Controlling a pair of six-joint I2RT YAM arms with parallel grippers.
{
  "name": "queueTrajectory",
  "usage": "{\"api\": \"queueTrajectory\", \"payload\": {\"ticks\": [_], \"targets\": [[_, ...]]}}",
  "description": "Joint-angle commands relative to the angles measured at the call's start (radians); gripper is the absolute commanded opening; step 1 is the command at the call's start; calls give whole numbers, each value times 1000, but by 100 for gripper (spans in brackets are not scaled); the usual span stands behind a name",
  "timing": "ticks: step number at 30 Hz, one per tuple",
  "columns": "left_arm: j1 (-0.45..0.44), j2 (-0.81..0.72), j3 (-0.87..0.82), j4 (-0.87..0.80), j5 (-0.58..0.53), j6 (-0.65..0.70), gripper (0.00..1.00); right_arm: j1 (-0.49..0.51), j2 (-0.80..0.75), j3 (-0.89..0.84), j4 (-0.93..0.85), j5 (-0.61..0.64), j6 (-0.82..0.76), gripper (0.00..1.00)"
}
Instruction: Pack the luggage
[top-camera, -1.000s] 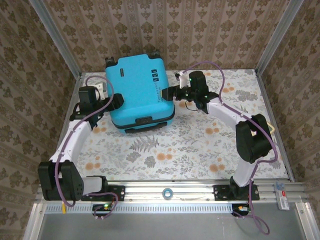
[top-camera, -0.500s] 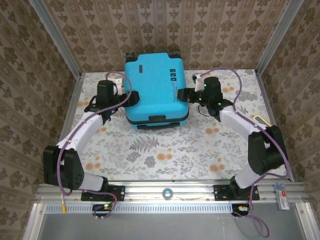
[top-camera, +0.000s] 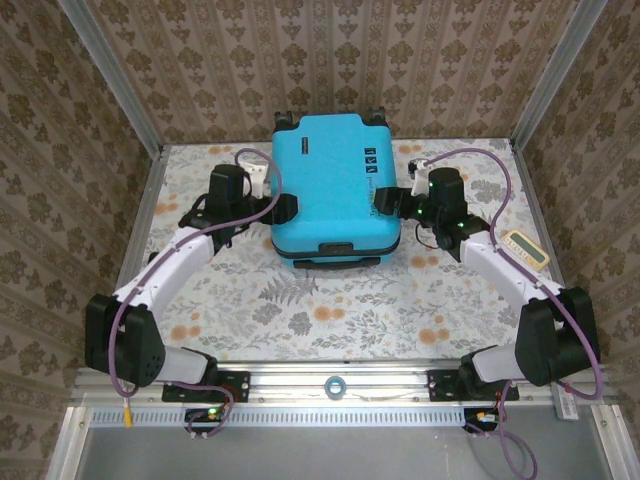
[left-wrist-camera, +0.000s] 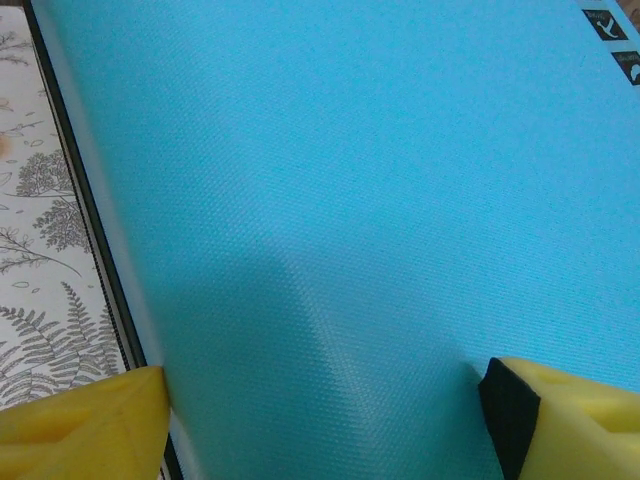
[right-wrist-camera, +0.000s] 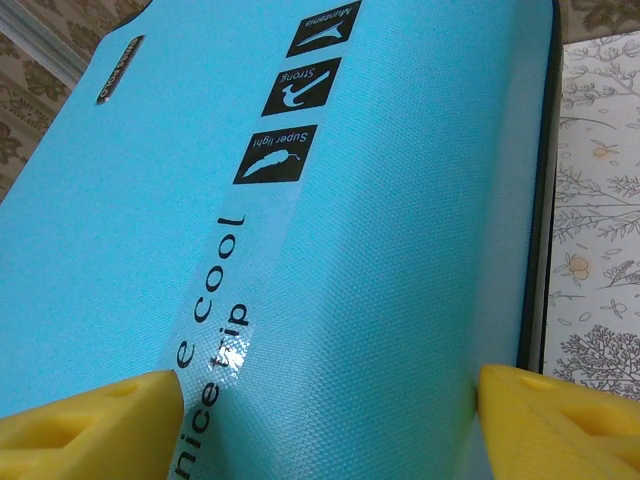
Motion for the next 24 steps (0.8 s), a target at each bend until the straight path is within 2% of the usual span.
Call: {"api": "queueTrajectory", "payload": {"ticks": [1, 5, 10, 14, 17, 19, 24], "targets": [[-35, -59, 29, -100, -25, 63, 83, 5, -57, -21, -37, -9, 29, 79], [24, -134, 17, -91, -106, 46, 88, -35, -98, -38, -47, 26, 36, 81], [111, -209, 2, -96, -130, 44, 93, -81, -132, -52, -83, 42, 24, 83], [142, -243, -3, -117, -156, 65, 99, -116, -163, -66, -97, 39, 12, 89], [150, -247, 13, -150, -188, 66, 100, -133, -190, -70, -122, 63, 11, 91], [154, -247, 16, -164, -214, 66, 100, -142, -205, -70, -146, 86, 10, 100], [197, -219, 71, -250, -263, 39, 100, -171, -254, -81, -180, 124, 10, 100]]}}
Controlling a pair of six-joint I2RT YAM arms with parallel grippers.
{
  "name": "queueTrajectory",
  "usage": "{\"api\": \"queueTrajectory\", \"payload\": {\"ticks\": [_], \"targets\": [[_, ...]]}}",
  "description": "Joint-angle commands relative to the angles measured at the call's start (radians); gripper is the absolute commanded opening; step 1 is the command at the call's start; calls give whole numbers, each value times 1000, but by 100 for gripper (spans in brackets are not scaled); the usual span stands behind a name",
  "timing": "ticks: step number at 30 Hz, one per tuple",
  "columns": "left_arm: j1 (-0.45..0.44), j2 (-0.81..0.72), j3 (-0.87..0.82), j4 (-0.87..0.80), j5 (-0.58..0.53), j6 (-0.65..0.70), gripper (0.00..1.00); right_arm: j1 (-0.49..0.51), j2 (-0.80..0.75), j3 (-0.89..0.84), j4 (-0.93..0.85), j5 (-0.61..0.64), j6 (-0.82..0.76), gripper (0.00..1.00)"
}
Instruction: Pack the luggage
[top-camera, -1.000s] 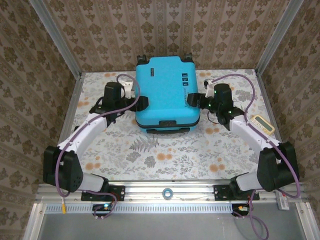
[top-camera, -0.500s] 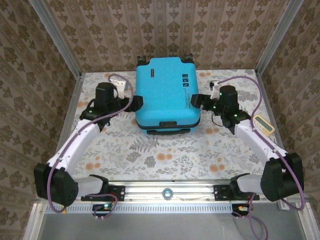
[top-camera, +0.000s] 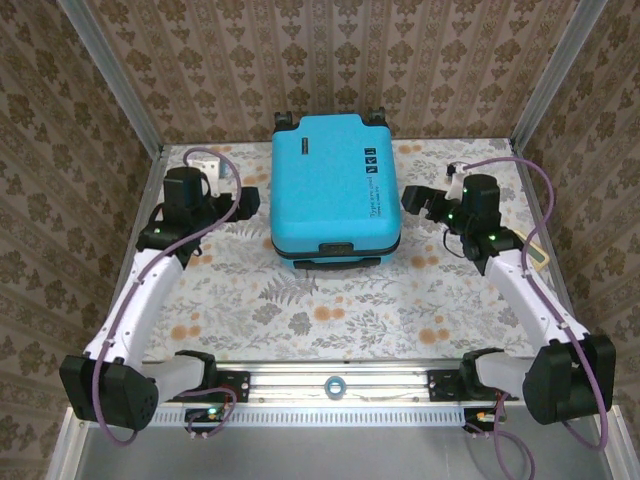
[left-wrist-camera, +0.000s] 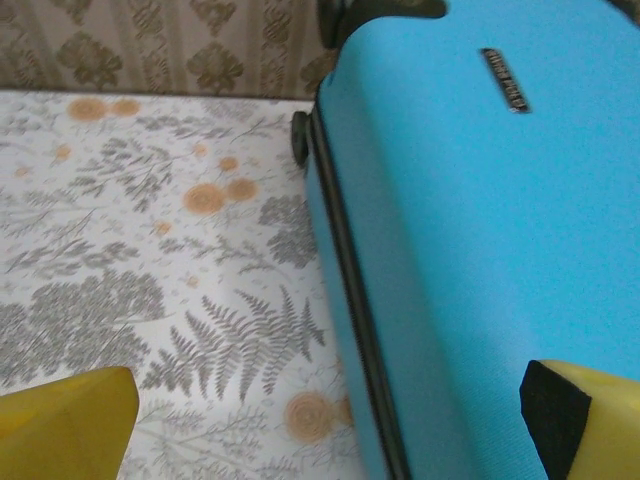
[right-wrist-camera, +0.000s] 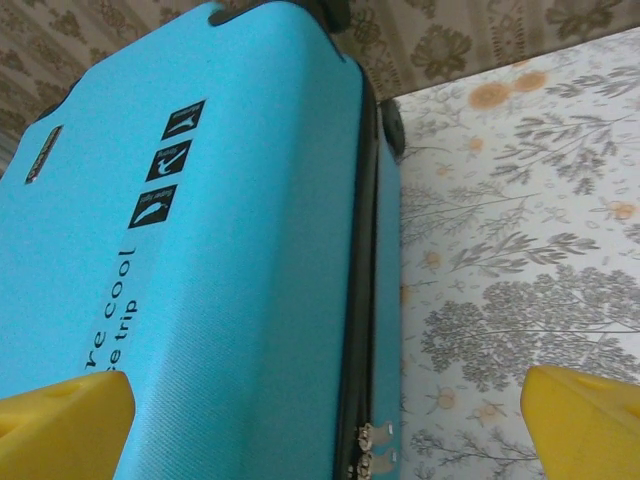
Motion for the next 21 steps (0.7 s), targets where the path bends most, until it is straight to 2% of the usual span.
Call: {"api": "queueTrajectory", "payload": {"ticks": [1, 4, 11, 16, 21], "targets": [[33, 17, 67, -86, -101, -17, 100, -14, -54, -25, -44, 72, -6, 100], [62, 20, 58, -80, -269, -39, 100, -25, -73, -33, -67, 105, -24, 100], [124, 38, -146, 166, -463, 29, 100, -35, -60, -26, -108, 220, -27, 100], [138, 120, -329, 464, -423, 186, 100, -35, -46, -27, -112, 276, -19, 100], [149, 178, -478, 735, -432, 201, 100, -36, -40, -27, -110, 304, -24, 100]]}}
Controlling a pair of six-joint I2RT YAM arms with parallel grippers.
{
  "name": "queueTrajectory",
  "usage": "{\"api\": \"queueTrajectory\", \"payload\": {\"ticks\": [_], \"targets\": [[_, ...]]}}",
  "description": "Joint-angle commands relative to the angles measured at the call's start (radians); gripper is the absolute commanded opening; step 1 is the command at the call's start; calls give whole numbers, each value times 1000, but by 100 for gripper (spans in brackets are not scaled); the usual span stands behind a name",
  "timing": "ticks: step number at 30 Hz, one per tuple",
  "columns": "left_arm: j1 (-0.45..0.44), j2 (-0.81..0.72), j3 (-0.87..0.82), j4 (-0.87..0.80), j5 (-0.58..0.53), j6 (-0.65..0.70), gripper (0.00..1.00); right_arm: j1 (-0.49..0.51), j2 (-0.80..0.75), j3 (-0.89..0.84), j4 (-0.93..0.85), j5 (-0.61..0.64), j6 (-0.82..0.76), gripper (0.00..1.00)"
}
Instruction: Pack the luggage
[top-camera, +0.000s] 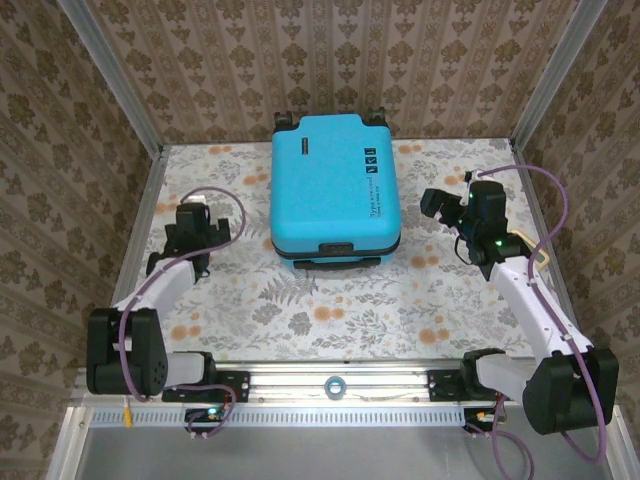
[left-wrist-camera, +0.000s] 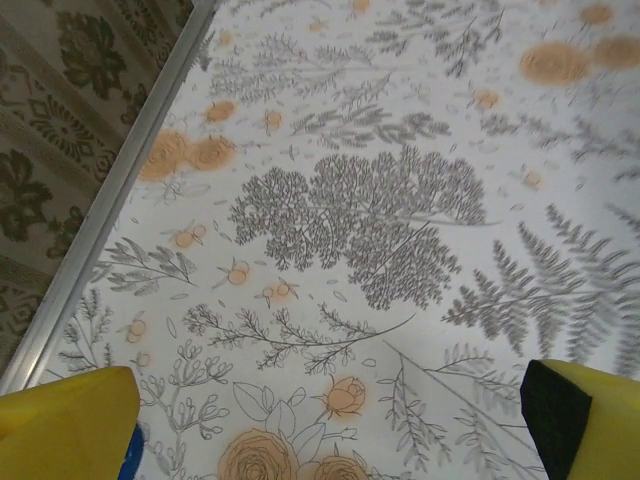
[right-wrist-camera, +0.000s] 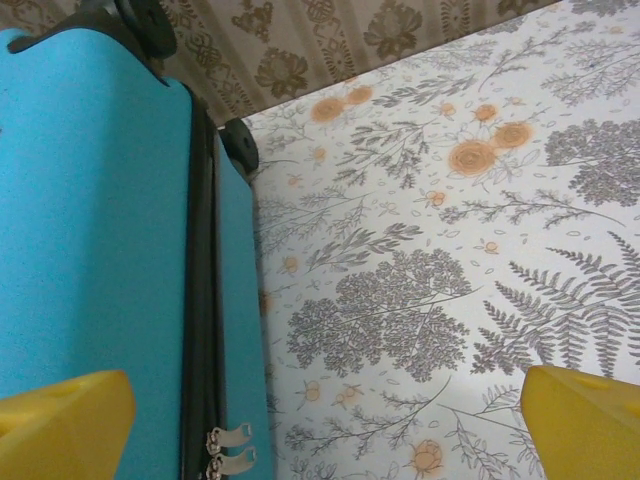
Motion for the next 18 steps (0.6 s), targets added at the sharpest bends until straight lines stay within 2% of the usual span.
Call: {"api": "queueTrajectory", "payload": {"ticks": [1, 7, 10, 12, 13, 15, 16, 18], "targets": [[22, 29, -67, 298, -25, 40, 100, -5, 5, -3, -19, 59, -20, 100], [43, 143, -213, 661, 46, 78, 100, -4, 22, 4, -6, 84, -18, 100], [55, 271, -285, 939, 157, 125, 100, -3, 34, 8, -3, 115, 3, 100], [55, 228, -283, 845, 217, 118, 100, -4, 44, 6, 5, 151, 30, 100], [58, 255, -277, 888, 211, 134, 100, -3, 50, 6, 8, 174, 47, 100], [60, 239, -253, 806, 181, 104, 100, -3, 63, 5, 18, 205, 61, 100], [59, 251, -261, 850, 178, 118, 100, -3, 68, 4, 25, 212, 59, 100], [60, 244, -257, 826, 174, 105, 100, -3, 72, 1, 41, 219, 50, 100]]}}
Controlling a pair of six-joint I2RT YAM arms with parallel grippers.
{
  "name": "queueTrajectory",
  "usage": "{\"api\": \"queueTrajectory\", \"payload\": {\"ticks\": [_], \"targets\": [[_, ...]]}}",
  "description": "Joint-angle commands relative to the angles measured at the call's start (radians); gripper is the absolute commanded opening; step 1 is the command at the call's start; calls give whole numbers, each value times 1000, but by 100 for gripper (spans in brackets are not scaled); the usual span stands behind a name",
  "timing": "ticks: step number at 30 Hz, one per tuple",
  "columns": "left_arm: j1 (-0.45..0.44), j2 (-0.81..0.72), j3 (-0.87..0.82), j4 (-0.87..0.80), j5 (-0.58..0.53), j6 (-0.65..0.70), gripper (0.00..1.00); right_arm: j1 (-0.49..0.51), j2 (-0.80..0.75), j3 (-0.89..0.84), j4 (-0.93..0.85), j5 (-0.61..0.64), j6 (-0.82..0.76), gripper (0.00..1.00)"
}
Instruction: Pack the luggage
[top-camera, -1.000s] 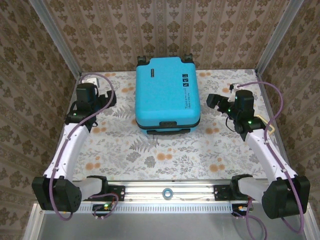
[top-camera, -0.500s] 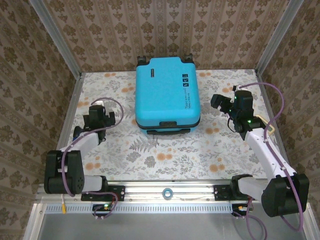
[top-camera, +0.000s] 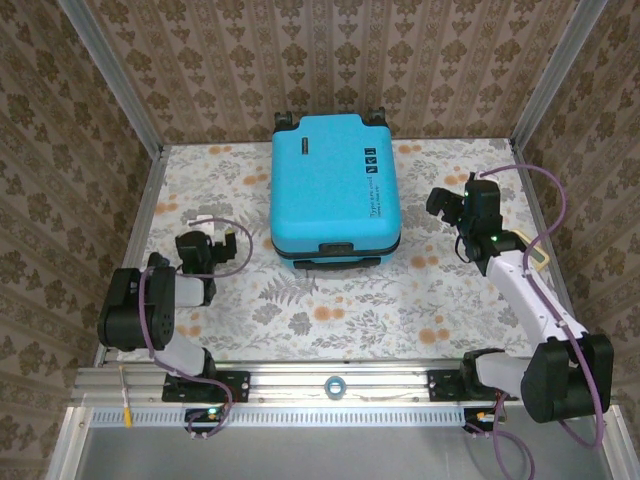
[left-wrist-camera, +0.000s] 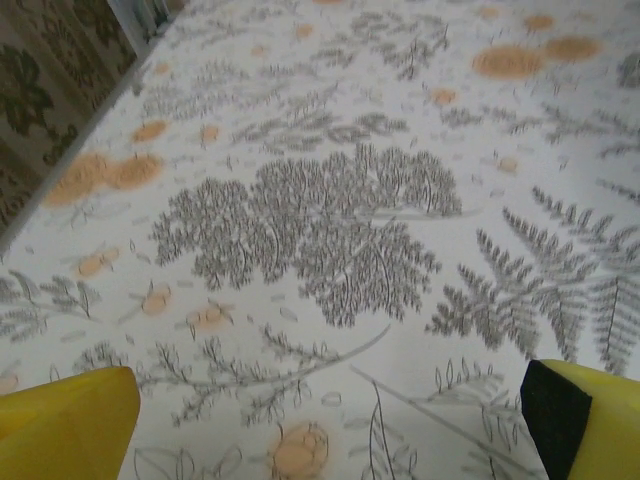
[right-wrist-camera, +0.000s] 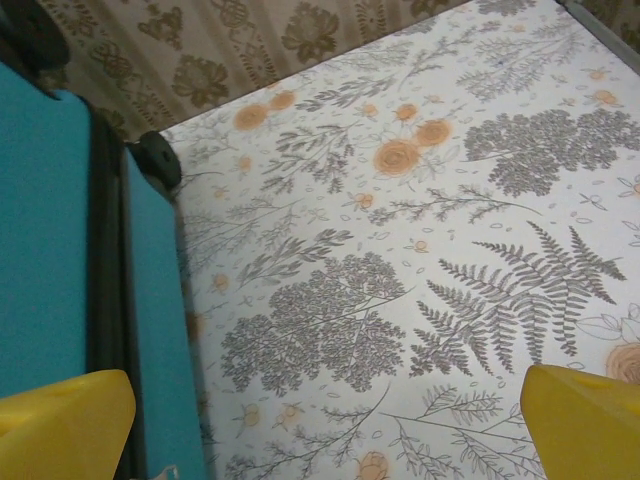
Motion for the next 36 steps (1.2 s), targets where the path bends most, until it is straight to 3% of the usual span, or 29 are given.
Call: {"api": "queueTrajectory", "payload": {"ticks": [1, 7, 10, 13, 21, 36], "targets": [[8, -3, 16, 81, 18, 20, 100, -3, 10, -4, 43, 79, 14, 100], [7, -5, 18, 71, 16, 20, 100, -2, 11, -23, 71, 164, -33, 100], [5, -4, 18, 73, 13, 22, 100, 0, 14, -98, 227, 89, -187, 100], [5, -4, 18, 71, 12, 22, 100, 0, 18, -159, 319, 79, -209, 100], [4, -4, 19, 72, 13, 22, 100, 1, 68, -200, 389, 77, -314, 100], [4, -4, 19, 71, 13, 22, 100, 3, 175, -330, 638, 177, -314, 100]]}}
